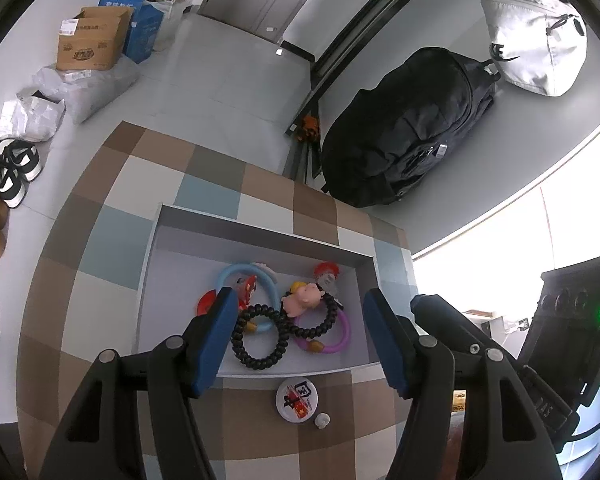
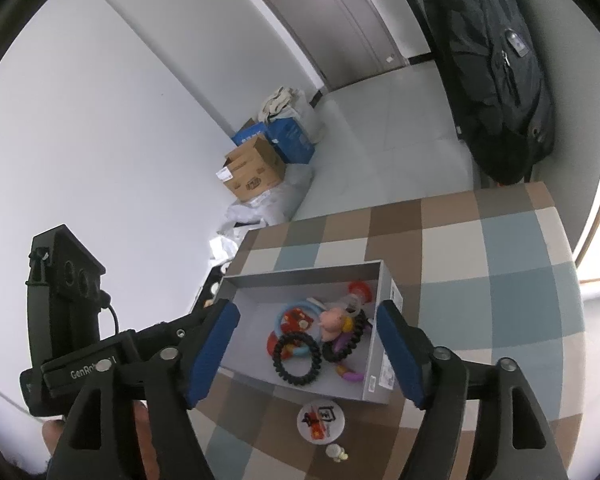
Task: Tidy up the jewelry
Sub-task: 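Lift both open tools out of the grey box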
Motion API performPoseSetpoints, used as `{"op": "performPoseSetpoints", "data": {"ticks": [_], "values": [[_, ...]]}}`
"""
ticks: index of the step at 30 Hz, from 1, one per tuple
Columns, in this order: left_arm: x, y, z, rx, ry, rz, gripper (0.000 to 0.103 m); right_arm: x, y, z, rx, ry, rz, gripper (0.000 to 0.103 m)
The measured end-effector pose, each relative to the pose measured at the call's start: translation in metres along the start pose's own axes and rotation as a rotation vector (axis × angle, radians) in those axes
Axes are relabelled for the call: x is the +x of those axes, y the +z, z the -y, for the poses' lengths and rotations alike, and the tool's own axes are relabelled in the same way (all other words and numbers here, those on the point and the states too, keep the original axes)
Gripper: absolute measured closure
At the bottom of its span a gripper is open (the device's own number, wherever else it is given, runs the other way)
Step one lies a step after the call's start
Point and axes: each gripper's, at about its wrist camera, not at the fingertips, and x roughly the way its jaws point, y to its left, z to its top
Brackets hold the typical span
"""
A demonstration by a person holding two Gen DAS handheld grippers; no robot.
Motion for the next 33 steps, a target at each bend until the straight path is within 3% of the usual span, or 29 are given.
{"op": "performPoseSetpoints", "data": {"ticks": [20,24,33], "values": [[-0.028,-0.028,0.011,0.079,0.079,0.086,0.042,-0.040,-0.021,-0.003,-0.059,-0.067,0.061,0.000],[-0.031,-0.039,0.011,0.114,0.117,0.109,0.030,-0.043,-0.029,-0.004,-0.097,-0.107,0.050,0.000],[-0.028,-0.064,0.002,0.080,0.173,0.095,0.024,-0.037,-0.058,-0.003,-0.190,-0.196,-0.029,0.000]]}}
